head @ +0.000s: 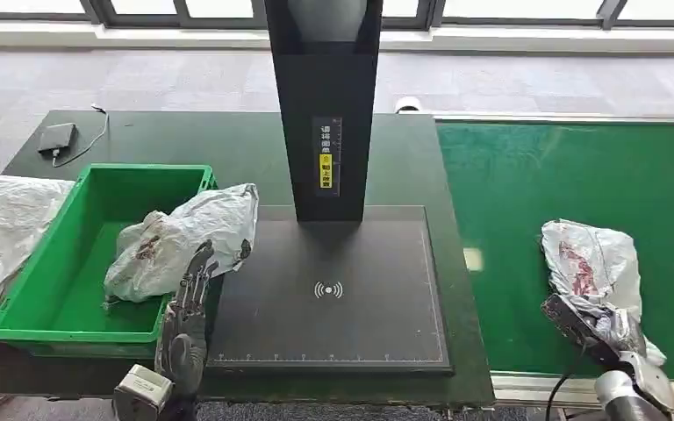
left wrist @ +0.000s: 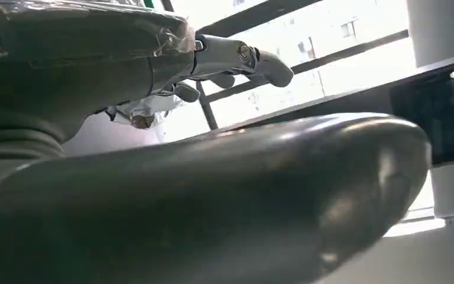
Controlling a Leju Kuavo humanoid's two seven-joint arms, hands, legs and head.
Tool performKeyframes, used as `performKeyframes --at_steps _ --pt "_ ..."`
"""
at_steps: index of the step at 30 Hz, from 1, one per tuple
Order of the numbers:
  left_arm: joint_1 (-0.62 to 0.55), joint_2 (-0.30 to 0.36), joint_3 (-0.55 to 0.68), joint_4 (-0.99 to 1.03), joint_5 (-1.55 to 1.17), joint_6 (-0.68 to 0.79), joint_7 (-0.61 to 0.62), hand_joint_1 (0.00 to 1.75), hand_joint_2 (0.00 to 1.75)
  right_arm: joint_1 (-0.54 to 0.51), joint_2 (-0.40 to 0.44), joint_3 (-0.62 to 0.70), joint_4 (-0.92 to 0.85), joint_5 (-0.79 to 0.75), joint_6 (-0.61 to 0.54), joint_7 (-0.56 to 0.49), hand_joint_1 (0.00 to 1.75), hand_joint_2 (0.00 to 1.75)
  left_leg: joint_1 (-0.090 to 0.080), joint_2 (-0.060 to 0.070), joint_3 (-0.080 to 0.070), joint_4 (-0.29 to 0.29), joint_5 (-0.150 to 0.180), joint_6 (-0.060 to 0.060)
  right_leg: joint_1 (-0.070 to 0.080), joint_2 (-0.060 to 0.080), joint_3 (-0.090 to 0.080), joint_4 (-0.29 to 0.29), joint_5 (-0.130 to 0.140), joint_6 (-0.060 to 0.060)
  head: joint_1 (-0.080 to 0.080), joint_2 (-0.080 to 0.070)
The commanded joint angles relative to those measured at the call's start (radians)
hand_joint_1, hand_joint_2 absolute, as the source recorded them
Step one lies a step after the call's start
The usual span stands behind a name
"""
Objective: Moved the parcel from conveyor to table for the left to box.
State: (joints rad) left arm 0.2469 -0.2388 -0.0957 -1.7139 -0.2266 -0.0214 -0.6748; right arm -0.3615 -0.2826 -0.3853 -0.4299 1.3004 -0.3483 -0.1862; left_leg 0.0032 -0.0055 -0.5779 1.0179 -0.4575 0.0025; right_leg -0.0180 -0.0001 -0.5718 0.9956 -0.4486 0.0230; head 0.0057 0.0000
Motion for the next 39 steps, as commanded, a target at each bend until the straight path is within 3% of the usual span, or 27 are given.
performKeyframes --at_steps 1,4,7,8,10,13,15,17,19,21,24,28,37,39 --pt "0.009 -0.01 0.023 0.006 0.003 0.059 0.0 0.0 0.0 0.201 0.197 -0.098 -0.57 -0.645 -0.041 -0.458 1.75 1.75 0.0 0.003 0.0 -0.003 0.0 -0.001 0.001 0.002 -0.001 -0.001 0.0 -0.003 0.0 0.0" --pt "0.005 -0.009 0.016 0.0 0.009 0.101 -0.001 0.0 0.0 0.282 0.271 -0.031 -0.781 -0.809 -0.005 -0.512 1.75 1.75 0.001 0.001 0.0 -0.003 0.0 -0.002 0.001 0.001 -0.002 -0.001 0.0 -0.003 0.0 0.0" --pt "0.039 0.001 -0.003 -0.029 0.04 0.183 -0.002 0.0 0.0 0.264 0.269 0.223 -0.905 -1.01 -0.037 -0.512 1.75 1.75 0.001 0.002 -0.002 -0.001 -0.001 -0.002 0.001 0.002 -0.005 0.001 0.0 -0.004 0.0 0.0" --pt "0.045 0.002 -0.005 -0.031 0.042 0.186 -0.004 0.0 0.0 0.254 0.278 0.233 -0.893 -1.004 -0.049 -0.512 1.75 1.75 0.0 0.008 -0.002 -0.001 -0.001 -0.003 0.001 0.008 -0.007 0.002 0.0 -0.005 0.0 0.0" --pt "0.05 0.002 -0.007 -0.032 0.043 0.188 -0.006 0.0 0.0 0.247 0.283 0.239 -0.884 -0.999 -0.056 -0.512 1.75 1.75 0.001 0.004 -0.012 -0.001 -0.002 -0.003 0.001 0.005 -0.006 0.003 0.0 -0.004 0.0 0.0" --pt "0.048 0.01 -0.024 -0.028 0.063 0.215 -0.015 0.0 0.0 0.29 0.278 0.357 -1.067 -1.133 -0.072 -0.512 1.75 1.75 0.001 0.006 -0.01 -0.002 -0.003 -0.005 0.001 0.005 -0.007 0.002 -0.002 -0.005 0.0 0.0" --pt "0.048 0.015 -0.031 -0.029 0.074 0.233 -0.013 0.0 0.0 0.316 0.269 0.498 -1.127 -1.116 -0.129 -0.512 1.75 1.75 0.001 0.006 -0.003 -0.002 -0.002 -0.005 0.001 0.006 -0.009 0.002 -0.002 -0.006 0.0 0.0" --pt "0.055 0.016 -0.033 -0.045 0.089 0.231 -0.012 0.0 0.0 0.349 0.267 0.699 -1.154 -1.002 -0.225 -0.512 1.75 1.75 0.001 0.006 -0.004 -0.002 -0.001 -0.003 0.001 0.006 -0.009 0.003 -0.001 -0.006 0.0 0.0" --pt "0.056 0.016 -0.033 -0.053 0.09 0.229 -0.01 0.0 0.0 0.376 0.298 0.744 -1.155 -0.963 -0.271 -0.512 1.75 1.75 0.002 0.008 -0.002 -0.003 -0.001 -0.004 0.002 0.007 -0.007 0.002 -0.001 -0.006 0.0 0.0" --pt "0.056 0.013 -0.032 -0.056 0.089 0.225 -0.005 0.0 0.0 0.375 0.278 0.782 -1.148 -0.951 -0.297 -0.512 1.75 1.75 0.002 0.004 -0.002 -0.002 -0.001 -0.004 0.002 0.004 -0.006 0.002 -0.002 -0.005 0.0 0.0" --pt "0.061 -0.005 -0.028 -0.073 0.078 0.219 0.011 0.0 0.0 0.394 0.36 0.823 -1.062 -0.819 -0.186 -0.512 1.75 1.75 0.002 0.003 -0.002 -0.002 0.0 -0.005 0.002 0.002 -0.006 0.002 -0.002 -0.006 0.0 0.0" --pt "0.038 -0.004 -0.062 -0.069 0.063 0.195 0.051 0.0 0.0 0.348 0.461 0.877 -0.778 -0.655 -0.007 -0.393 1.75 1.75 0.004 0.005 0.0 -0.005 0.0 -0.005 0.003 0.004 -0.005 -0.001 -0.002 -0.008 0.0 0.0" --pt "0.029 -0.005 -0.056 -0.056 0.064 0.193 0.053 0.0 0.0 0.35 0.457 0.869 -0.75 -0.656 -0.032 -0.419 1.75 1.75 0.003 0.002 -0.003 -0.004 0.001 -0.006 0.003 0.001 -0.007 0.001 -0.002 -0.009 0.0 0.0" --pt "0.028 0.002 -0.06 -0.051 0.068 0.171 0.061 0.0 0.0 0.352 0.451 0.868 -0.745 -0.653 0.038 -0.36 1.75 1.75 0.004 0.002 -0.002 -0.005 0.001 -0.007 0.003 0.002 -0.007 0.001 -0.002 -0.009 0.0 0.0"
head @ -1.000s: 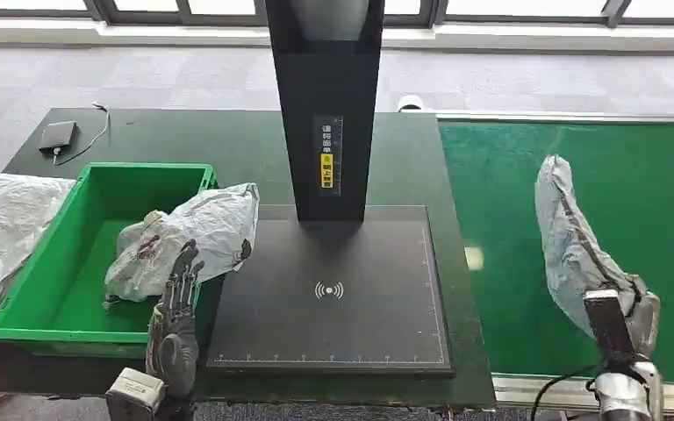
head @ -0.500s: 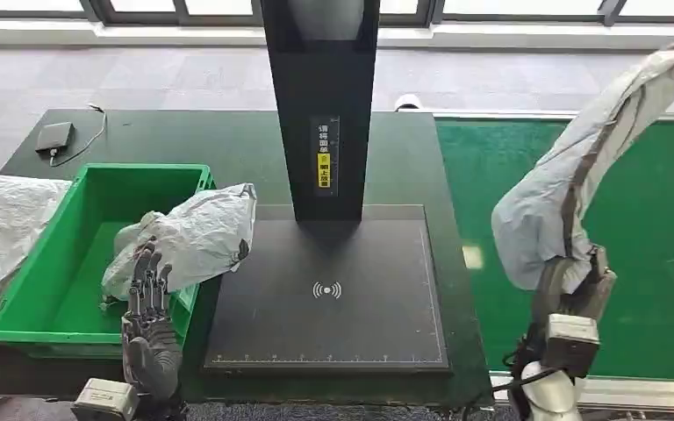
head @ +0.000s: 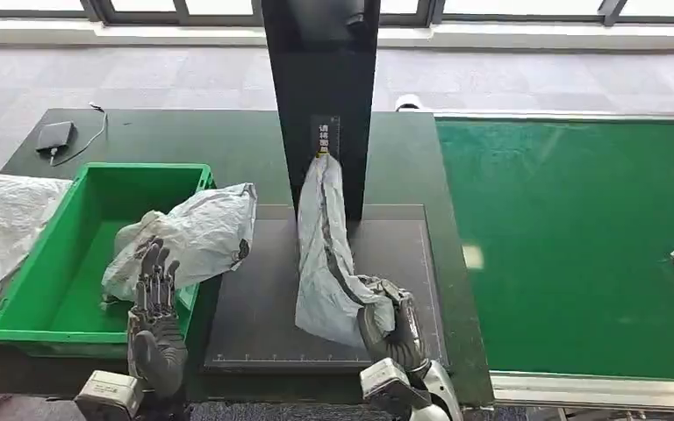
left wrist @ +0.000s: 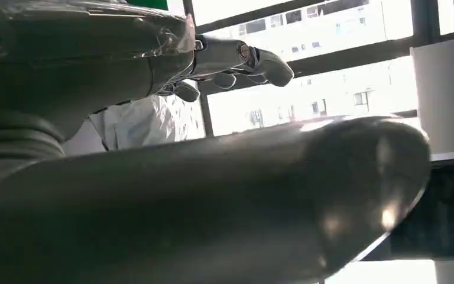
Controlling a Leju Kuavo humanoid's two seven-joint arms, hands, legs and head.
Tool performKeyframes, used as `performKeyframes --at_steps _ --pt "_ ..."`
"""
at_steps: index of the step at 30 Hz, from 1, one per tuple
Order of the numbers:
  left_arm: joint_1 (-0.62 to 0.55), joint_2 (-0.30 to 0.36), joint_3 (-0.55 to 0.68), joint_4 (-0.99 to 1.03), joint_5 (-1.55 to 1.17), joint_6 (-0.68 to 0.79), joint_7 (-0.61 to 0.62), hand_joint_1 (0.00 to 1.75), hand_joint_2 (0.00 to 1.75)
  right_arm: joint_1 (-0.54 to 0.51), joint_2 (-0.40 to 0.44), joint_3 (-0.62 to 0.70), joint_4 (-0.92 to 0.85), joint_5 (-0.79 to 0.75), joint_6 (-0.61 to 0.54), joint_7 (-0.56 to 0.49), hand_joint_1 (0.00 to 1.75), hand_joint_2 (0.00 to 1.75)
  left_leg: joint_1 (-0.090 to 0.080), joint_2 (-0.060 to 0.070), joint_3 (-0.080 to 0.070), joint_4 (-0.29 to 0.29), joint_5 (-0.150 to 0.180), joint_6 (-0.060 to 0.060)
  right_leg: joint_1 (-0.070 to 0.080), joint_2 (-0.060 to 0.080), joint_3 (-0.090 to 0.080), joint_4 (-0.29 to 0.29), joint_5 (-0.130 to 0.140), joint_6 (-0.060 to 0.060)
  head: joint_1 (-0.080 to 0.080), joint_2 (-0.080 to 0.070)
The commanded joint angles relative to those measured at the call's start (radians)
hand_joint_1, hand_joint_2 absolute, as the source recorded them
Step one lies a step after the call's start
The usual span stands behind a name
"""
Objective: Moved the parcel from conveyor to table for the left to box.
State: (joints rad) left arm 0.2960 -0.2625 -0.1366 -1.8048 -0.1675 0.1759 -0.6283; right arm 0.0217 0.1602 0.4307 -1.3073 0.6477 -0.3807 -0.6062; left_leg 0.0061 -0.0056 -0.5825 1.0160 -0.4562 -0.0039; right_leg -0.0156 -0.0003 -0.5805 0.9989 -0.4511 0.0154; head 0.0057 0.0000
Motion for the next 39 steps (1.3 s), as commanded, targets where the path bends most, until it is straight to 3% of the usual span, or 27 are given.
performKeyframes --at_steps 1,6,9,26,29,30,31,32,38,39 --pt "-0.038 0.026 -0.012 0.068 0.012 -0.058 0.021 0.0 0.0 -0.028 0.007 0.048 0.182 0.011 0.084 0.083 1.75 1.75 0.0 0.001 0.002 -0.002 0.0 0.0 0.0 0.0 0.002 -0.002 0.0 -0.001 0.0 0.0" --pt "-0.104 0.008 0.012 0.17 -0.012 -0.166 0.019 0.0 0.0 -0.037 -0.004 -0.028 0.334 0.037 0.1 0.181 1.75 1.75 0.0 -0.002 0.004 -0.004 0.001 0.0 0.001 -0.002 0.004 -0.004 0.001 -0.001 0.0 0.0" --pt "-0.111 -0.004 0.023 0.174 -0.017 -0.174 0.02 0.0 0.0 -0.054 -0.002 -0.061 0.367 0.039 0.106 0.177 1.75 1.75 0.0 -0.001 0.003 -0.004 0.001 0.0 0.0 -0.002 0.003 -0.004 0.001 -0.001 0.0 0.0" --pt "-0.109 -0.004 0.023 0.173 -0.017 -0.174 0.02 0.0 0.0 -0.058 0.003 -0.059 0.367 0.04 0.107 0.177 1.75 1.75 0.0 0.0 0.001 -0.001 0.0 0.0 0.0 0.0 0.001 -0.001 0.0 0.0 0.0 0.0" --pt "-0.091 -0.022 0.04 0.138 -0.03 -0.181 0.027 0.0 0.0 -0.075 0.012 -0.109 0.381 0.083 0.068 0.224 1.75 1.75 0.0 0.001 0.002 -0.002 0.001 0.0 0.001 0.0 0.001 -0.003 0.001 -0.001 0.0 0.0" --pt "-0.079 -0.032 0.051 0.115 -0.039 -0.179 0.034 0.0 0.0 -0.08 0.019 -0.135 0.38 0.098 0.047 0.227 1.68 1.75 0.0 0.001 0.002 -0.003 0.001 0.0 0.0 0.0 0.001 -0.003 0.001 -0.001 0.0 0.0" --pt "-0.069 -0.041 0.062 0.097 -0.047 -0.18 0.039 0.0 0.0 -0.084 0.026 -0.157 0.375 0.111 0.038 0.23 0.31 1.75 0.0 0.002 0.001 -0.002 0.0 0.0 0.001 0.001 0.001 -0.002 0.001 -0.001 0.0 0.0" --pt "-0.062 -0.046 0.07 0.083 -0.047 -0.18 0.04 0.0 0.0 -0.088 0.031 -0.174 0.365 0.112 0.035 0.23 0.0 1.75 0.0 0.002 0.001 -0.001 0.0 0.0 0.0 0.001 0.0 -0.001 0.001 0.0 0.0 0.0" --pt "-0.039 -0.073 0.104 0.055 -0.062 -0.185 0.044 0.0 0.0 -0.096 0.063 -0.27 0.3 0.104 0.034 0.174 0.0 1.75 0.0 0.003 0.0 -0.001 0.0 0.0 0.0 0.003 -0.001 -0.001 0.001 -0.001 0.0 0.0" --pt "-0.043 -0.073 0.102 0.061 -0.065 -0.185 0.041 0.0 0.0 -0.092 0.063 -0.283 0.28 0.088 0.041 0.157 0.0 0.0 0.0 0.003 0.0 -0.001 0.0 0.0 0.0 0.002 0.0 0.0 0.001 0.0 0.0 0.0"
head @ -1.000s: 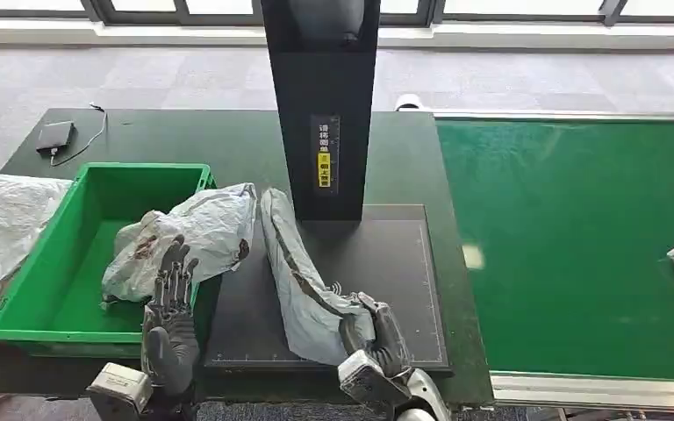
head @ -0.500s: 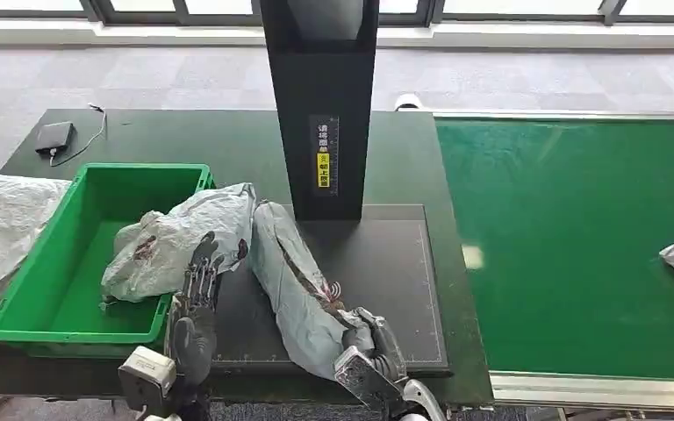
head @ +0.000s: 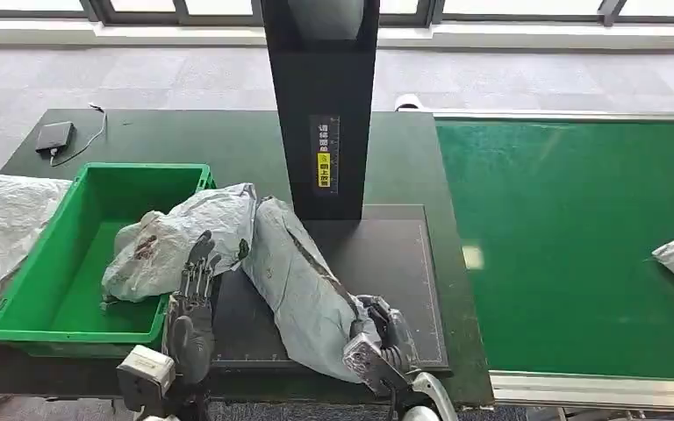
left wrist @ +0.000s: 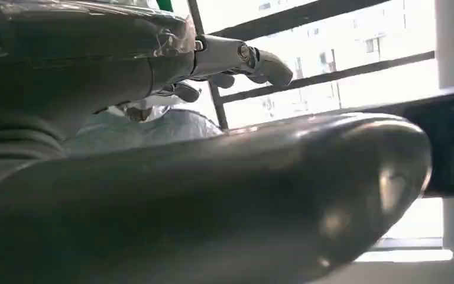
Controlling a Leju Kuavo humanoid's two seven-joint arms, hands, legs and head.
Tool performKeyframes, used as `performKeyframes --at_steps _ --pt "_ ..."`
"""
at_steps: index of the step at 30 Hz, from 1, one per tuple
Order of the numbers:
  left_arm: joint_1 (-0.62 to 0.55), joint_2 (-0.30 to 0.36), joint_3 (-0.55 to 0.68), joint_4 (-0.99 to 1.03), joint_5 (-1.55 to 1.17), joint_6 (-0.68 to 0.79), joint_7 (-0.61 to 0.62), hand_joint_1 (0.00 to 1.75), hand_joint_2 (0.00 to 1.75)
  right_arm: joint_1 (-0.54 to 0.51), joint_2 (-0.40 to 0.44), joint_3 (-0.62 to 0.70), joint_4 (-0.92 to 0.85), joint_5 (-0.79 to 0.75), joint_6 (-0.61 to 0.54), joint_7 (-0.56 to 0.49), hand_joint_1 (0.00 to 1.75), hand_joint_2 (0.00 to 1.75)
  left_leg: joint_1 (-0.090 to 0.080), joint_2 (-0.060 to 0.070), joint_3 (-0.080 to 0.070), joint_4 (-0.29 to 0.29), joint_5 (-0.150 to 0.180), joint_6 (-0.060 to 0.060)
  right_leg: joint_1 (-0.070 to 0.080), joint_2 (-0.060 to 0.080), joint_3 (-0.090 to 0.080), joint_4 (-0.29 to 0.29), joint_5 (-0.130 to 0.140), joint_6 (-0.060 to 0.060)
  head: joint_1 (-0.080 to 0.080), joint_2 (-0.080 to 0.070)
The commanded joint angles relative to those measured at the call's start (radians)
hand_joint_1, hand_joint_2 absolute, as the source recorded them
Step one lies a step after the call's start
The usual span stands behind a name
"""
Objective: Moved the parcel from conveyor to table for the left to box.
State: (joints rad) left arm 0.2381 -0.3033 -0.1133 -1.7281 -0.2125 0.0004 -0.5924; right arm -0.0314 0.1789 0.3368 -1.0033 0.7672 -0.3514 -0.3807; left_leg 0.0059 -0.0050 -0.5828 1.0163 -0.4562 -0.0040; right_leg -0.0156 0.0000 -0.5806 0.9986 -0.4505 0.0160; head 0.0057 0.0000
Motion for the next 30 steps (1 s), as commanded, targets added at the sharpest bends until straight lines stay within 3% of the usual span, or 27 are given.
performKeyframes --at_steps 1,6,7,11,13,18,21,22,24,27,28,30 --pt "0.006 -0.023 0.063 -0.006 -0.054 -0.011 0.0 0.0 0.0 -0.023 0.051 -0.232 -0.058 -0.1 -0.01 -0.106 0.0 0.0 0.0 0.001 0.001 -0.001 0.0 0.0 0.0 0.001 0.0 -0.001 0.0 -0.001 0.0 0.0" --pt "-0.007 -0.017 0.032 0.013 -0.14 0.011 0.018 0.0 0.0 0.002 0.042 -0.262 -0.103 -0.129 0.013 -0.115 0.0 0.0 0.0 -0.001 0.001 -0.001 0.0 0.0 0.0 -0.001 0.0 -0.001 0.0 -0.001 0.0 0.0" --pt "-0.01 -0.006 0.012 0.025 -0.228 0.033 0.054 0.0 0.0 0.003 0.045 -0.268 -0.102 -0.133 0.02 -0.116 0.0 1.75 0.0 -0.001 0.001 -0.002 0.0 0.0 0.0 -0.002 0.001 -0.002 0.0 -0.001 0.0 0.0" --pt "-0.019 -0.011 -0.037 0.076 -0.423 0.142 0.094 0.0 0.0 0.004 0.045 -0.268 -0.09 -0.139 0.038 -0.13 0.0 1.75 0.0 -0.002 0.001 -0.002 0.001 0.0 0.0 -0.002 0.001 -0.002 0.0 -0.001 0.0 0.0" --pt "-0.024 -0.013 -0.048 0.096 -0.454 0.214 0.112 0.0 0.0 0.02 0.042 -0.265 -0.126 -0.169 0.018 -0.186 0.0 1.75 0.0 -0.003 0.001 -0.002 0.001 0.0 0.0 -0.003 0.001 -0.002 0.0 -0.001 0.0 0.0" --pt "-0.038 0.022 -0.103 0.167 -0.509 0.332 0.13 0.0 0.0 0.144 0.009 -0.241 -0.426 -0.212 -0.037 -0.237 0.0 1.75 -0.001 -0.004 0.0 -0.001 0.0 0.0 -0.001 -0.004 0.0 -0.001 -0.001 -0.001 0.0 0.0" --pt "-0.078 0.038 -0.117 0.225 -0.472 0.325 0.111 0.0 0.0 0.206 0.009 -0.265 -0.547 -0.223 -0.088 -0.24 0.0 1.75 -0.001 -0.006 0.001 -0.002 0.001 0.0 0.0 -0.007 0.002 -0.002 -0.002 -0.001 0.0 0.0" --pt "-0.103 0.072 -0.162 0.25 -0.502 0.252 0.108 0.0 0.0 0.234 0.029 -0.291 -0.618 -0.231 -0.167 -0.301 0.0 1.75 -0.001 -0.006 0.0 -0.001 0.001 0.0 -0.001 -0.006 0.0 -0.001 -0.001 0.0 0.0 0.0" --pt "-0.13 0.069 -0.186 0.283 -0.534 0.224 0.1 0.0 0.0 0.33 0.025 -0.288 -0.792 -0.23 -0.146 -0.292 0.0 1.75 -0.001 -0.009 0.0 -0.002 0.001 0.0 -0.001 -0.009 0.001 -0.002 -0.002 -0.001 0.0 0.0" --pt "-0.145 0.085 -0.28 0.343 -0.685 0.233 0.134 0.0 0.0 0.353 0.01 -0.236 -0.885 -0.233 -0.158 -0.317 0.0 1.75 -0.001 -0.01 -0.002 -0.001 0.0 0.0 -0.001 -0.01 -0.001 -0.001 -0.003 -0.001 0.0 0.0" --pt "-0.155 0.084 -0.308 0.376 -0.711 0.241 0.146 0.0 1.75 0.35 -0.002 -0.212 -0.887 -0.234 -0.179 -0.317 0.0 1.75 -0.001 -0.006 -0.001 0.0 -0.001 0.001 -0.001 -0.006 -0.002 -0.001 -0.002 0.0 0.0 0.0" --pt "-0.188 0.076 -0.34 0.464 -0.735 0.265 0.172 0.0 1.75 0.338 -0.012 -0.189 -0.882 -0.238 -0.185 -0.317 0.0 1.75 -0.001 -0.002 0.0 -0.002 -0.002 0.001 -0.001 -0.003 0.0 -0.003 -0.001 -0.001 0.0 0.0"
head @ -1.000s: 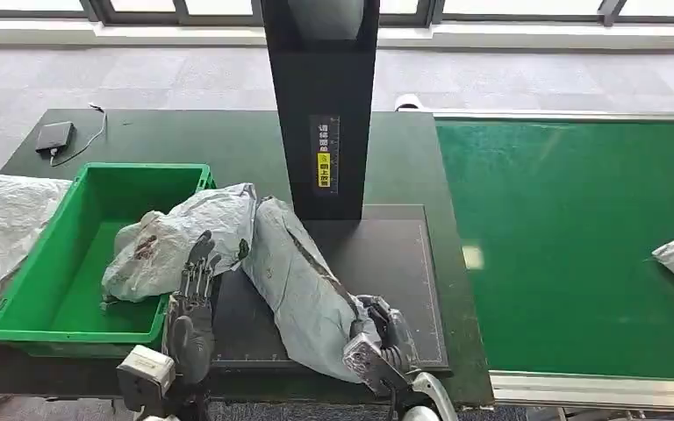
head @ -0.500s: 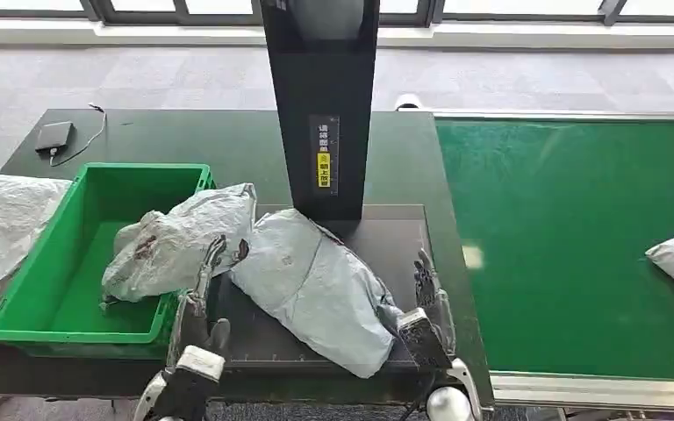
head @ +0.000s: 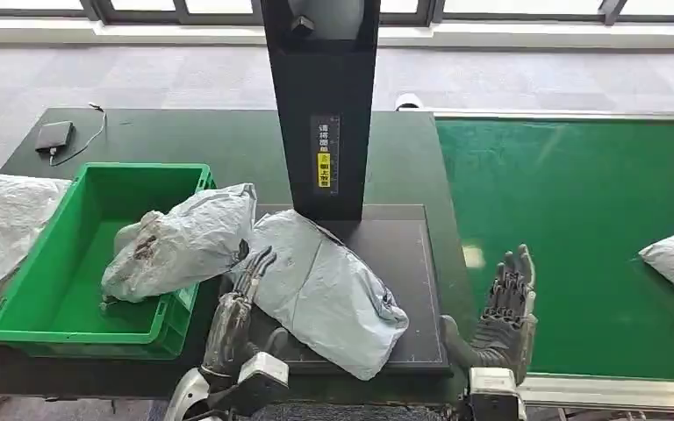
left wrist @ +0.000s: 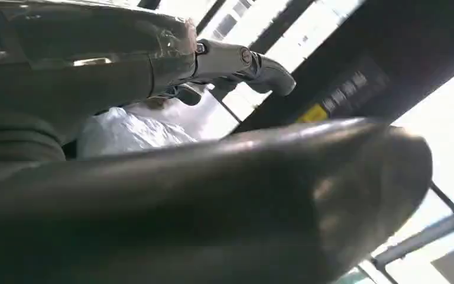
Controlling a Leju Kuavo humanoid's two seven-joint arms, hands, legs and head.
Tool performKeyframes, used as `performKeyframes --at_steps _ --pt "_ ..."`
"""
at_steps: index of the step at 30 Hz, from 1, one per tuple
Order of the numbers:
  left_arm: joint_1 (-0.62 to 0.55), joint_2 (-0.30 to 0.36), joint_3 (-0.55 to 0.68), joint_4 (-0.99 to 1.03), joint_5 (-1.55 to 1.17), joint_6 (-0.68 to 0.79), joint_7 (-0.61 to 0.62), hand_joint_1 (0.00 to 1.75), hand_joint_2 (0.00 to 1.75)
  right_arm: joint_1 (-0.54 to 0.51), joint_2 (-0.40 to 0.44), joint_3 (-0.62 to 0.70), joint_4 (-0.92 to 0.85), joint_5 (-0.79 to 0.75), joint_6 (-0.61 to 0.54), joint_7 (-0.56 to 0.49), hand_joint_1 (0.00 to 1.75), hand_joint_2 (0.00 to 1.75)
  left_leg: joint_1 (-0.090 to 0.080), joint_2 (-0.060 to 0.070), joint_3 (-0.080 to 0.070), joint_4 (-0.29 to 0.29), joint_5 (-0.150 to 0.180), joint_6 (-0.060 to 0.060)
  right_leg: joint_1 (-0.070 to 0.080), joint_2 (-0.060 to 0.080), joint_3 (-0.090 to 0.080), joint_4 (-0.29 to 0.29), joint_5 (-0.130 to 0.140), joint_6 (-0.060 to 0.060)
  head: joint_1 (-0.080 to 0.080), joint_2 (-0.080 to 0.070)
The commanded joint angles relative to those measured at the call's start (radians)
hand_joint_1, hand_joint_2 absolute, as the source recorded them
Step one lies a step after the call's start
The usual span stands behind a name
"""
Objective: Moved the parcel from conveyor to table for the left to box.
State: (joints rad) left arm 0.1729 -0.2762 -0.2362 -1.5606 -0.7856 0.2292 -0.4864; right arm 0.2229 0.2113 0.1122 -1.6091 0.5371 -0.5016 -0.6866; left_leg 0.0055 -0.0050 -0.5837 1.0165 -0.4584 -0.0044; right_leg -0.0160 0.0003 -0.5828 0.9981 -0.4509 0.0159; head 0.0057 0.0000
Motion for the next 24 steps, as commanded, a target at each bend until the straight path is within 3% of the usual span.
performKeyframes --at_steps 1,5,9,20,21,22,24 --pt "-0.142 0.047 -0.228 0.341 -0.168 0.046 0.073 0.0 1.75 0.08 -0.053 0.051 -0.277 -0.009 -0.048 -0.012 0.0 1.75 -0.001 -0.002 0.001 -0.002 0.0 0.0 -0.001 -0.002 0.002 -0.001 -0.001 0.0 0.0 0.0" --pt "-0.232 0.034 -0.264 0.539 -0.249 0.065 0.137 0.0 1.75 0.059 -0.094 0.105 -0.277 -0.035 -0.079 -0.012 0.0 1.75 -0.001 -0.002 0.003 -0.003 0.001 0.0 -0.001 -0.002 0.003 -0.002 0.0 0.0 0.0 0.0" --pt "-0.251 0.025 -0.267 0.585 -0.27 0.08 0.145 0.0 1.75 0.051 -0.094 0.105 -0.269 -0.038 -0.076 -0.012 0.0 1.75 -0.001 -0.001 0.003 -0.003 0.002 0.0 0.0 0.0 0.003 -0.003 0.001 0.0 0.0 0.0" --pt "-0.355 -0.034 -0.192 0.91 -0.344 0.148 0.231 0.0 1.75 -0.057 -0.014 0.055 -0.192 -0.031 0.083 -0.012 0.0 1.75 0.0 0.002 0.004 -0.003 0.003 0.0 0.0 0.002 0.004 -0.003 0.003 -0.001 0.0 0.0" --pt "-0.357 -0.037 -0.182 0.912 -0.344 0.157 0.227 1.19 1.75 -0.053 -0.005 0.048 -0.198 -0.025 0.09 -0.012 0.0 1.75 0.0 0.001 0.003 -0.003 0.002 0.0 0.0 0.002 0.004 -0.002 0.002 0.0 0.0 0.0" --pt "-0.355 -0.037 -0.174 0.904 -0.343 0.158 0.219 1.75 1.75 -0.049 0.001 0.042 -0.205 -0.021 0.098 -0.012 0.0 1.75 0.0 0.001 0.003 -0.003 0.002 0.0 0.0 0.001 0.004 -0.003 0.003 0.0 0.0 0.0" --pt "-0.35 -0.037 -0.166 0.892 -0.339 0.153 0.213 1.75 1.75 -0.047 0.005 0.038 -0.21 -0.019 0.104 -0.012 0.0 1.75 0.001 0.0 0.003 -0.002 0.003 0.001 0.001 0.0 0.005 -0.002 0.002 0.0 -0.001 0.0"
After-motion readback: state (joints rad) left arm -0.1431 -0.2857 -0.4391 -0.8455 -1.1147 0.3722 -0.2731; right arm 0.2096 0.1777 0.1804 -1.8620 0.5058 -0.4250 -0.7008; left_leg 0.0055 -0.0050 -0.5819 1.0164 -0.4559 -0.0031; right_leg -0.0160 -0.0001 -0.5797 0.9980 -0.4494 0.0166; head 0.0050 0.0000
